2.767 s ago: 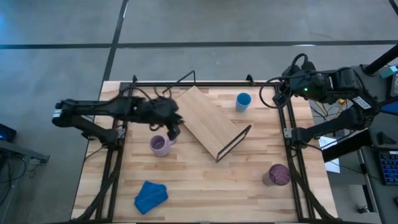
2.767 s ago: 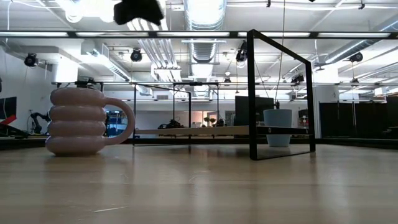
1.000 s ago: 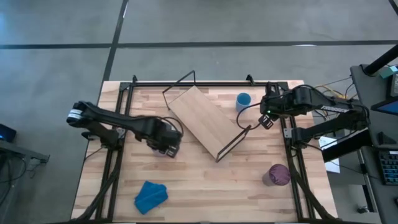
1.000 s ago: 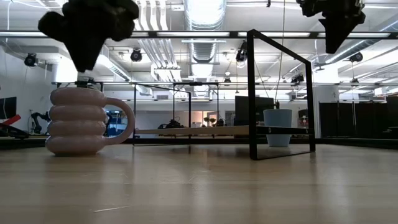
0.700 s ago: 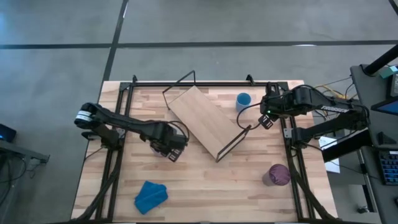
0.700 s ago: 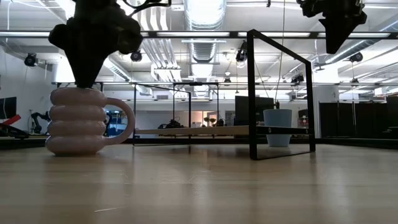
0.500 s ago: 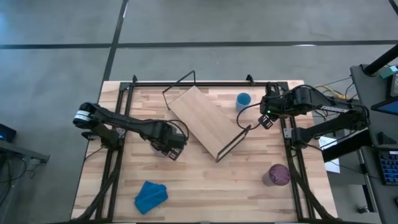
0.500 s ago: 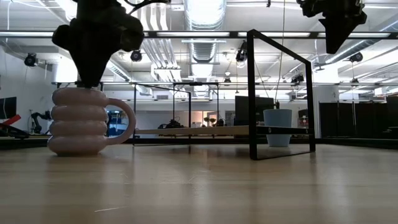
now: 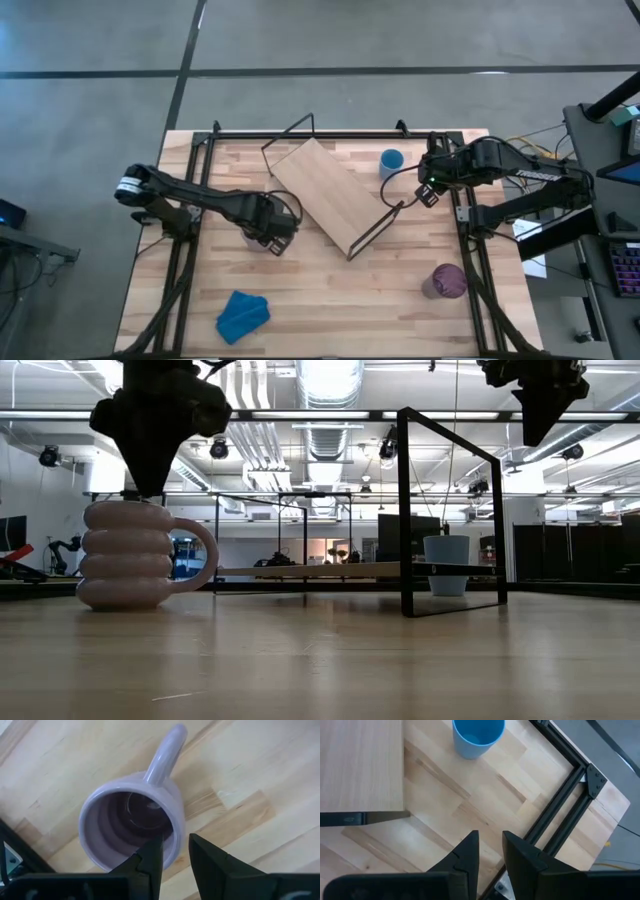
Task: Stack small to large cups/mugs on shelf
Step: Adjust the purple mug on the table
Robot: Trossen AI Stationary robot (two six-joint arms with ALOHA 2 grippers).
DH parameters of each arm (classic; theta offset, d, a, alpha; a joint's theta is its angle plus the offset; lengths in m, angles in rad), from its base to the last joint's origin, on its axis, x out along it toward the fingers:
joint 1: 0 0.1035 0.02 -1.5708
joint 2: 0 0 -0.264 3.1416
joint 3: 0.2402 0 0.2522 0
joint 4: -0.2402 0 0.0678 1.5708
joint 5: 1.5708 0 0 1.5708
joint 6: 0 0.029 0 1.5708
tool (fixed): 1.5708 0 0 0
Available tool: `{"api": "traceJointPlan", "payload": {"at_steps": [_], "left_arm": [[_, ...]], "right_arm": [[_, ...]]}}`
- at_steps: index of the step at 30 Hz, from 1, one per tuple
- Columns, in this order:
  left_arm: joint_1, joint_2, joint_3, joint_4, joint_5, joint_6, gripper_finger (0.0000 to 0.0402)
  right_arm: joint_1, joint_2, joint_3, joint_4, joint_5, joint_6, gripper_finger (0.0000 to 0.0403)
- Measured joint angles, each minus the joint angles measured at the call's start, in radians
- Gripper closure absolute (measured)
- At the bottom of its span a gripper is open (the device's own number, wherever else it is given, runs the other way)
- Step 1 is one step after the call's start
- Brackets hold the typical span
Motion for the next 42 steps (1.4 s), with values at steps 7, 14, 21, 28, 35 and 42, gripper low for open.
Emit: {"api": "traceJointPlan", "payload": {"at_steps": [7, 14, 21, 28, 35, 42], "left_arm": [[0.000, 0.006, -0.002, 0.001, 0.004, 0.002, 0.0322], [0.000, 0.040, -0.002, 0.008, 0.018, 0.003, 0.0322], [0.000, 0.063, -0.002, 0.010, 0.021, 0.002, 0.0322], [0.000, 0.081, -0.002, 0.008, 0.031, -0.001, 0.0331], [0.000, 0.087, -0.002, 0.019, 0.056, 0.000, 0.0392], [-0.001, 0.085, 0.011, 0.050, 0.114, 0.000, 0.0397]], "right_arm": [[0.000, 0.000, 0.000, 0.005, 0.001, 0.000, 0.0323], [0.000, 0.000, 0.000, 0.016, 0.001, 0.000, 0.0323], [0.000, 0.000, 0.000, 0.020, 0.001, 0.000, 0.0323], [0.000, 0.000, 0.000, 0.021, 0.001, 0.000, 0.0323], [0.000, 0.000, 0.001, 0.021, 0.001, 0.000, 0.0323], [0.000, 0.000, 0.001, 0.024, 0.005, 0.000, 0.0323]]}}
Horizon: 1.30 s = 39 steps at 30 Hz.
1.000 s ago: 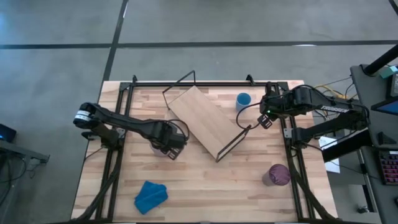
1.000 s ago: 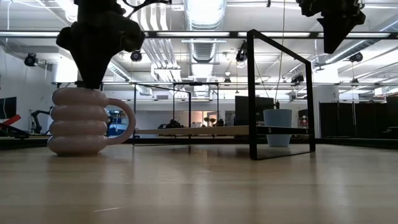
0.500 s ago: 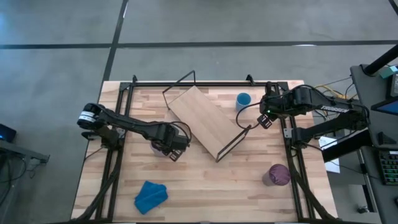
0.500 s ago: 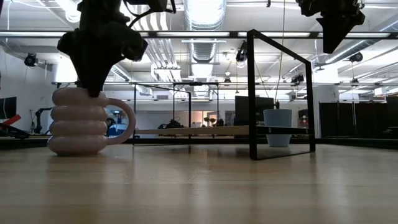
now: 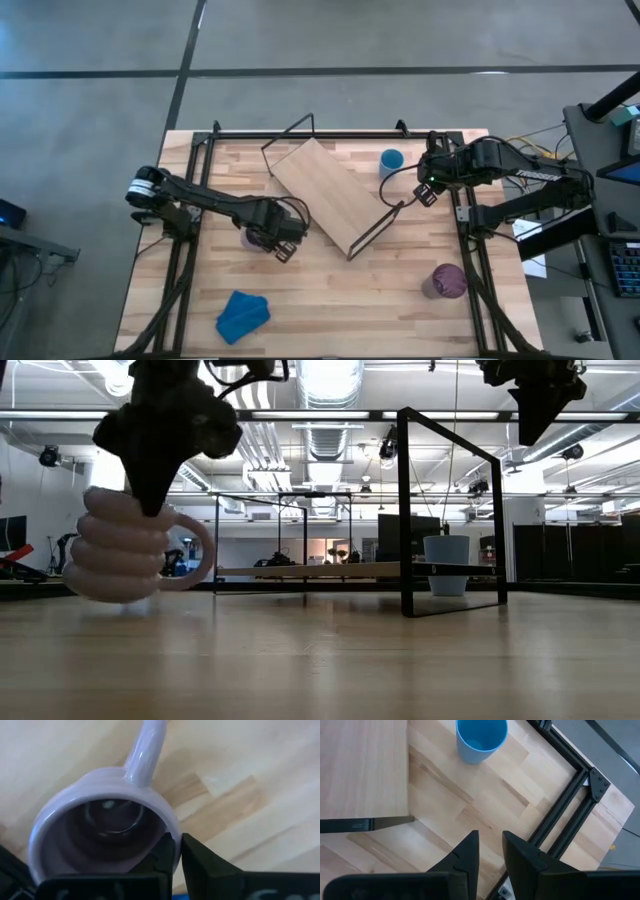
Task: Stack small to large cups/mugs on shelf
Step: Adjust the purple mug on the table
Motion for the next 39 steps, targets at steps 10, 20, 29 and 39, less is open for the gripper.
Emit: {"api": "traceJointPlan", "payload": {"at_steps": [10, 20, 29, 39], "left_arm": [[-0.002, -0.001, 0.093, 0.065, 0.023, 0.006, 0.0399], [-0.030, 0.013, 0.103, 0.306, 0.055, 0.013, 0.0400], [-0.042, 0.096, 0.100, 0.306, 0.101, 0.007, 0.0400], [-0.048, 0.111, 0.100, 0.378, 0.124, 0.009, 0.0398]], "right_arm": [[0.000, 0.000, 0.000, 0.004, 0.004, -0.012, 0.0323], [0.000, 0.000, 0.000, 0.018, 0.004, -0.015, 0.0323], [0.000, 0.000, 0.000, 0.029, 0.004, -0.015, 0.0323], [0.000, 0.000, 0.000, 0.047, 0.004, -0.015, 0.0323]]}}
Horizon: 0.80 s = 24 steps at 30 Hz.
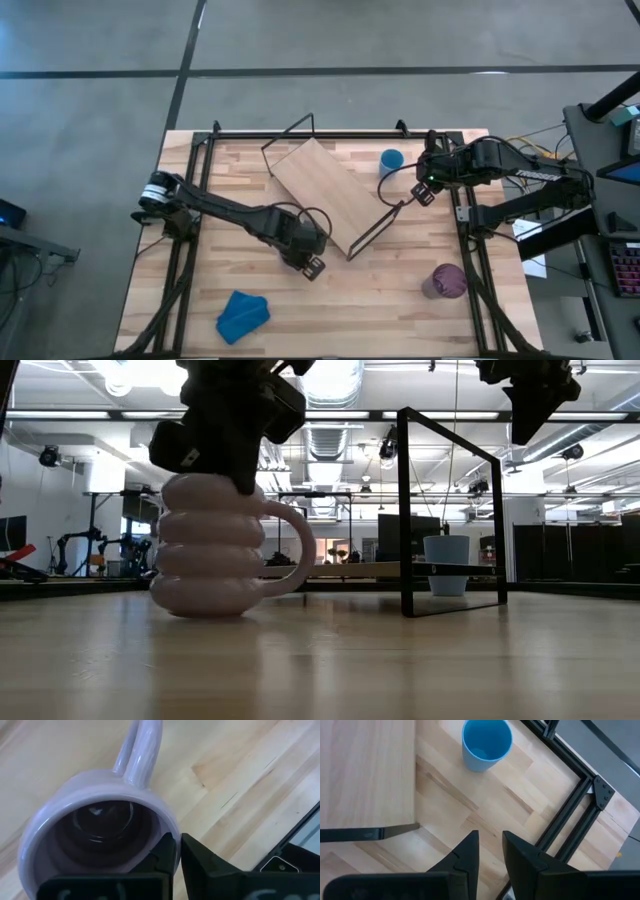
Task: Stack small to large cups/mugs on shelf
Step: Adjust the purple mug on the table
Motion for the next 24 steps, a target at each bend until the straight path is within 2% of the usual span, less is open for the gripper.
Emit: {"api": "traceJointPlan", "payload": {"at_steps": [11, 17, 24], "left_arm": [[0.001, 0.000, -0.009, 0.004, 0.007, -0.001, 0.0344], [0.001, 0.000, -0.009, 0.010, 0.007, -0.001, 0.0341], [0.001, 0.000, -0.004, 0.046, 0.007, -0.001, 0.0340]], "right_arm": [[0.000, 0.000, 0.000, 0.004, 0.000, -0.006, 0.0323], [0.000, 0.000, 0.000, 0.006, 0.002, -0.082, 0.0323], [-0.013, 0.000, 0.000, 0.012, 0.064, -0.113, 0.0323]]}}
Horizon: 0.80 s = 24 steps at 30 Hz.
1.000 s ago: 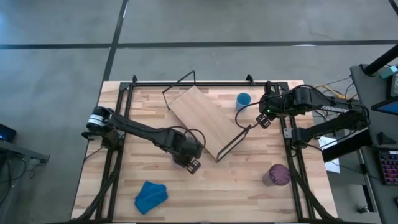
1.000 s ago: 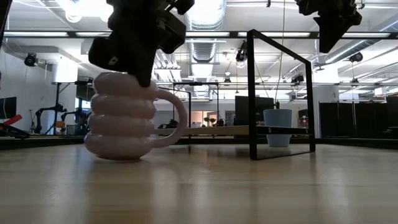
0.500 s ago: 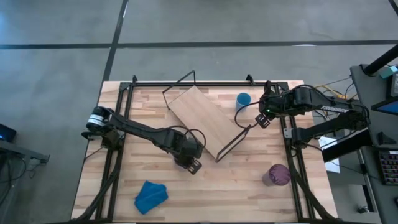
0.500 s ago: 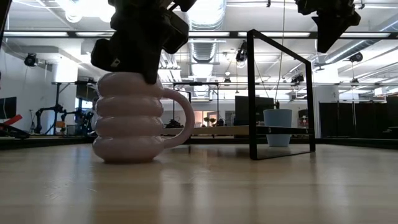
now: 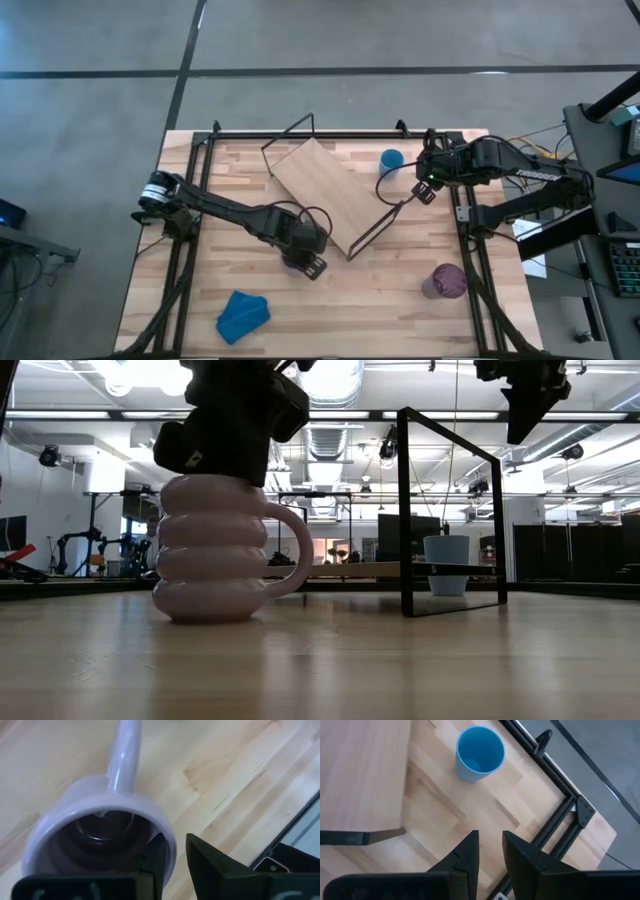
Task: Stack small to large cups/mugs on shelf
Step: Adjust the purple mug on the table
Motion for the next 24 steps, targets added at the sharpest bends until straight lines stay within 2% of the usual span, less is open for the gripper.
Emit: {"api": "traceJointPlan", "payload": {"at_steps": [8, 10, 14, 24], "left_arm": [[0.000, 0.000, 0.002, 0.038, 0.031, 0.000, 0.0340], [0.000, -0.001, 0.005, 0.037, 0.031, 0.000, 0.0340], [0.001, -0.015, 0.012, 0.036, 0.031, 0.000, 0.0340], [0.002, -0.056, 0.011, 0.034, 0.031, -0.002, 0.0340]], "right_arm": [[-0.056, 0.000, 0.000, 0.007, 0.006, -0.003, 0.0323], [-0.069, 0.002, 0.000, 0.011, -0.040, -0.014, 0.0323], [-0.095, 0.002, 0.000, 0.027, -0.147, -0.153, 0.0323], [-0.098, 0.003, 0.000, 0.202, -0.127, -0.175, 0.0323]]}}
